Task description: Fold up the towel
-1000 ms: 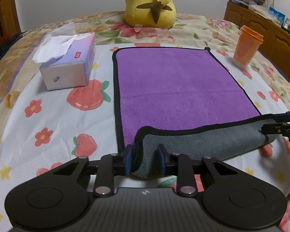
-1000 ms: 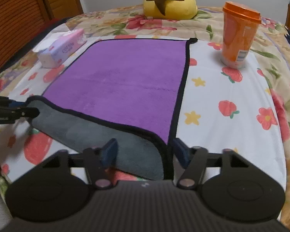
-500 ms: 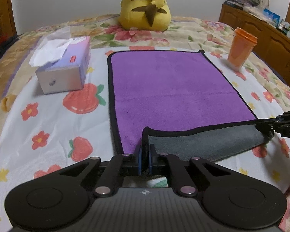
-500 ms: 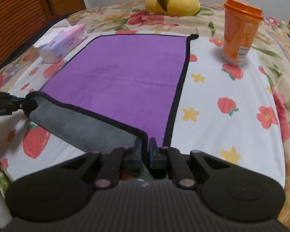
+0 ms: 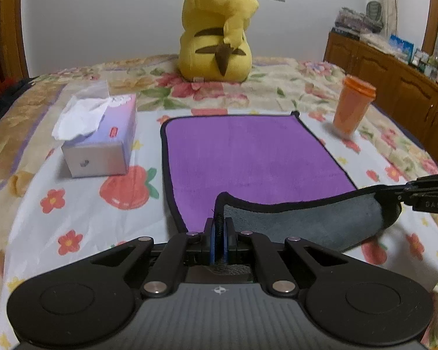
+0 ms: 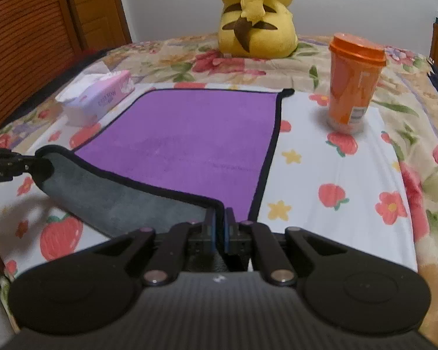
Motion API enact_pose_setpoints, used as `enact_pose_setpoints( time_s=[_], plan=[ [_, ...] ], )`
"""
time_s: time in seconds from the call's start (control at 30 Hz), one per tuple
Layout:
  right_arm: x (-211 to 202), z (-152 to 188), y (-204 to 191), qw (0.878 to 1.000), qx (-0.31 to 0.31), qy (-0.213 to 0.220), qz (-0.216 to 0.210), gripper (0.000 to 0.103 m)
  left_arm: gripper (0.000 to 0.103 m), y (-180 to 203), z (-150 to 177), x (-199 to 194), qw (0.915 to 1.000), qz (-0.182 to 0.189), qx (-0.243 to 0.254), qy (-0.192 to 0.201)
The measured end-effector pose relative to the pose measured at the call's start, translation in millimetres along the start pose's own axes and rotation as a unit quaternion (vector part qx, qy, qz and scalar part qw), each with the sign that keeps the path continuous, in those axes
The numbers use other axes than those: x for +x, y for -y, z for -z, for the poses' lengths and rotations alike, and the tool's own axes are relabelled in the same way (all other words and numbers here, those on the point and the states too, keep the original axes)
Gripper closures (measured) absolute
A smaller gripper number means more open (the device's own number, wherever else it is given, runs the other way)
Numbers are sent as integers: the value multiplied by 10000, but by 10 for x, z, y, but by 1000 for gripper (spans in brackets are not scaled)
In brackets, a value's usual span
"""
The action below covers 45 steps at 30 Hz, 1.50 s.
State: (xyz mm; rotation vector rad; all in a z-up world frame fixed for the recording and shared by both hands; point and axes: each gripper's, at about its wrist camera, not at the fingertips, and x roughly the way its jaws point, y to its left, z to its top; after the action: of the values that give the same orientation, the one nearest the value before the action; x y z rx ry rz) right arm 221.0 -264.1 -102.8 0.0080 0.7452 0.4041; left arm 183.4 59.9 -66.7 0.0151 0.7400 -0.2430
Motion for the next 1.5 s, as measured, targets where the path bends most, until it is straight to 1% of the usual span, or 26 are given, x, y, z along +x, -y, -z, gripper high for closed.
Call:
enact_pose_setpoints(
  time_s=[0.17,0.3,0.77,0.9,1.07,1.3,1.4,1.5],
  plan=[
    [-17,-63,4,9998,-45,188,-75,97,95,31,-56,-34,9998,6,25,179],
    [-35,-101,5,9994,-86,314,-127,97,95,23,-92,-9,9997,-6,22,243],
    [52,-232,41,9981,-252,538,-150,97,95,-15,-275,42,9984,-45,10,555],
    [102,-258,48,9979,-318,560,-98,97,95,-42,-311,109,9982,-68,10,597],
    [186,-290,98,9976,-295,614,-79,97,96,-93,-350,276,9985,-129,8,528],
    [254,-334,104,9947,-520,875,-133,97,96,-122,-393,423,9984,-181,62,524],
    [291,-377,109,9943,-574,894,-100,97,96,-99,-428,418,9980,-280,101,555],
    [300,-420,128,9936,-578,967,-104,97,96,-64,-481,350,9973,-225,143,681]
  ],
)
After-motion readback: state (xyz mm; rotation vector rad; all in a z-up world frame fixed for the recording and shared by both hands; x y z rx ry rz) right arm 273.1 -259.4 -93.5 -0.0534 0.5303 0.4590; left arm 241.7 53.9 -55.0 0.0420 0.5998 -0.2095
